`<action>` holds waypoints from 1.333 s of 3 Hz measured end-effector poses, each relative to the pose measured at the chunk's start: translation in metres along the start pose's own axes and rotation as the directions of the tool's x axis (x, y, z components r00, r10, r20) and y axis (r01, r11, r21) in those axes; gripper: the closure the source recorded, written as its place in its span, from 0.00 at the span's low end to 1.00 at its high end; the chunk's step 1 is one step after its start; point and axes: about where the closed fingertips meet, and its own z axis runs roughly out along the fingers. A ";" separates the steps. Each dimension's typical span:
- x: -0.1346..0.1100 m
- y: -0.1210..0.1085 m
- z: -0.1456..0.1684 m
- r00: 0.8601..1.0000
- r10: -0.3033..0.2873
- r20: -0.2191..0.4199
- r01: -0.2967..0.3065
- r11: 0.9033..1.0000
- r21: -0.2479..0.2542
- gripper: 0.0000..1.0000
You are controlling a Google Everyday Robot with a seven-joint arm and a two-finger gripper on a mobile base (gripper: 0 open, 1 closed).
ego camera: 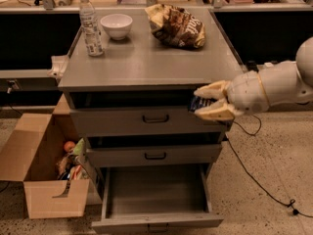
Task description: Place rxbar blueberry into bottom drawer
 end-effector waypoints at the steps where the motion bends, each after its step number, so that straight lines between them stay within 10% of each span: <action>1: 0.081 0.046 0.025 0.997 0.038 -0.068 -0.039 0.999 -0.017 1.00; 2: 0.081 0.046 0.025 0.997 0.038 -0.068 -0.039 0.999 -0.017 1.00; 4: 0.212 0.106 0.126 0.974 0.122 -0.191 -0.149 0.980 -0.133 1.00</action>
Offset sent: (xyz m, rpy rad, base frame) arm -0.0282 -0.0231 -0.0730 -0.0537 0.0346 -0.0227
